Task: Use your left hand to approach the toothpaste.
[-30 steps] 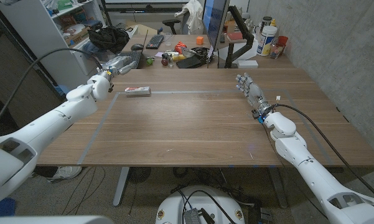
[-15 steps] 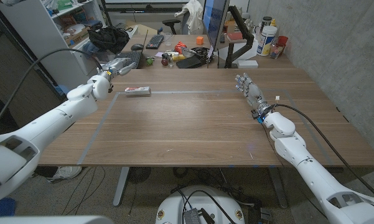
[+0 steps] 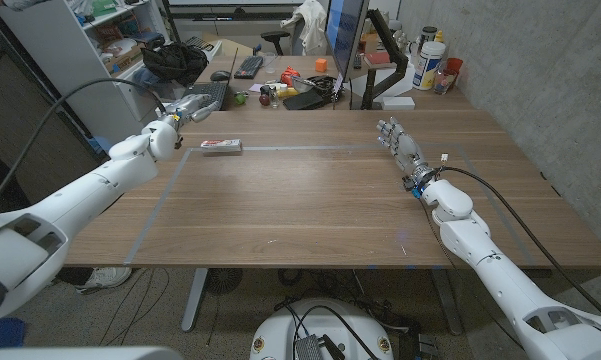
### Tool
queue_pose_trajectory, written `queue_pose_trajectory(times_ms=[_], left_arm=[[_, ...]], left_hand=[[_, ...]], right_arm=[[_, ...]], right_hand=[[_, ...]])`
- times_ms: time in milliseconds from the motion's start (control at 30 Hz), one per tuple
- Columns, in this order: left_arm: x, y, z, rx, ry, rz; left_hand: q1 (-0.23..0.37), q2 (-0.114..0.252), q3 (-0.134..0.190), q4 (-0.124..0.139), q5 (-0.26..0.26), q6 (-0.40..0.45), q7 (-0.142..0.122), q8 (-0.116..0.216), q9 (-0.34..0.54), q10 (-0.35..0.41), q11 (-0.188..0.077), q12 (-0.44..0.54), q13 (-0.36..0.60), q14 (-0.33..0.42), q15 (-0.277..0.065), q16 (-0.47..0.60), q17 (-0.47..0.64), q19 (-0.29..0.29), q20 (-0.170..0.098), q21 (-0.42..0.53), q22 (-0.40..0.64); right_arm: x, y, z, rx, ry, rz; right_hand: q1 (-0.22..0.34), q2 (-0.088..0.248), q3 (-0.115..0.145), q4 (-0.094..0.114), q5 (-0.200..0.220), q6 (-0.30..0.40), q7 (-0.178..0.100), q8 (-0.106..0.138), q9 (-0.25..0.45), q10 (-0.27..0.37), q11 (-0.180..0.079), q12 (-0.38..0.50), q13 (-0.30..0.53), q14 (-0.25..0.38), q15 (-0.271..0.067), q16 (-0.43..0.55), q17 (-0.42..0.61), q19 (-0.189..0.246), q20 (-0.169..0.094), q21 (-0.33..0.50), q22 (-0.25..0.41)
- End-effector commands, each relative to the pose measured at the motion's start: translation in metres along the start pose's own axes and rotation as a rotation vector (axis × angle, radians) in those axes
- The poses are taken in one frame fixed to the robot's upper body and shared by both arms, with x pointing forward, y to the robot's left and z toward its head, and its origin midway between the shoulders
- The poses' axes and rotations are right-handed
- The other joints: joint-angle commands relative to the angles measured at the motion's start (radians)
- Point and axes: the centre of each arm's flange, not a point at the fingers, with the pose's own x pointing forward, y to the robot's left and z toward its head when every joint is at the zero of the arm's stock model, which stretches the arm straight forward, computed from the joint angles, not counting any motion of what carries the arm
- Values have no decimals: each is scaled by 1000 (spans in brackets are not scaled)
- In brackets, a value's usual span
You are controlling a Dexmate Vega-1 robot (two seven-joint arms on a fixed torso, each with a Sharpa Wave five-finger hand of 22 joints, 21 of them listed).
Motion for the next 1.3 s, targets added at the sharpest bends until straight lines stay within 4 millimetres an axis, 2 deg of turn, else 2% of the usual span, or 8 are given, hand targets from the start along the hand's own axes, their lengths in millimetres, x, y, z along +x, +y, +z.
queue_pose_trajectory(times_ms=[33, 1300], left_arm=[[6, -6, -2, 4, 4, -22], [12, -23, -1, 18, 4, -74]], left_hand=[[-11, 69, -3, 1, 4, -7, -5, 0, 6, 2, -7, 2, 5, 0, -25, 1, 1, -9, -1, -6, 1], [-11, 70, -12, 1, 6, 2, -2, 2, 6, 6, -9, 2, 5, 7, -21, 2, 2, -14, 6, -9, 2]], right_arm=[[0, 1, 0, -3, 1, -3], [3, 3, -4, -1, 12, 5]], right_hand=[[-9, 31, 7, -2, -2, 7, -2, 1, 4, 7, 0, 4, 3, -3, 0, 5, 3, 7, -25, -2, 3], [-11, 30, 9, -2, -2, 10, -3, 1, 4, 9, 0, 4, 4, -2, 1, 5, 3, 9, -25, -8, 4]])
